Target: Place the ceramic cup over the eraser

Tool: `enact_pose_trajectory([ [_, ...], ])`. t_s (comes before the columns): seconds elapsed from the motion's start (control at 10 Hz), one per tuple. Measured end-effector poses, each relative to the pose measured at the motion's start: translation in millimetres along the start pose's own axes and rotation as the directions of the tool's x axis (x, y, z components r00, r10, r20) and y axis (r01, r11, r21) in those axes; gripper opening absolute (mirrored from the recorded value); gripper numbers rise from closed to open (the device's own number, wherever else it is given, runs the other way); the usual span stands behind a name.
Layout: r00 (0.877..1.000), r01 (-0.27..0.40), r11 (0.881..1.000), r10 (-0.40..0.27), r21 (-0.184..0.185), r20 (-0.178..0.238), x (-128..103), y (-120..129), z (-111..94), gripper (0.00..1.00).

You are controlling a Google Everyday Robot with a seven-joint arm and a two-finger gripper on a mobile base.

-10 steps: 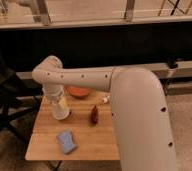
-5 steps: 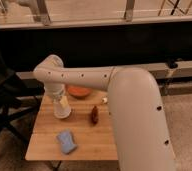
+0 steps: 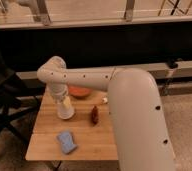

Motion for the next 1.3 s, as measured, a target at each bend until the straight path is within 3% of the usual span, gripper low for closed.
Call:
enact_pose_trajectory([
  [0.6,1.000,0.000,1.000,0.000,-0.010,0.009,0.9,3.1,4.5,0.02],
  [0.8,1.000,0.004,1.000,-0.004,-0.015,0.015,0.1,3.3,4.6,0.17],
  [1.3,1.000,0.014,1.000,-0.014,-0.024,0.025,-2.4,3.4,4.4,0.68],
])
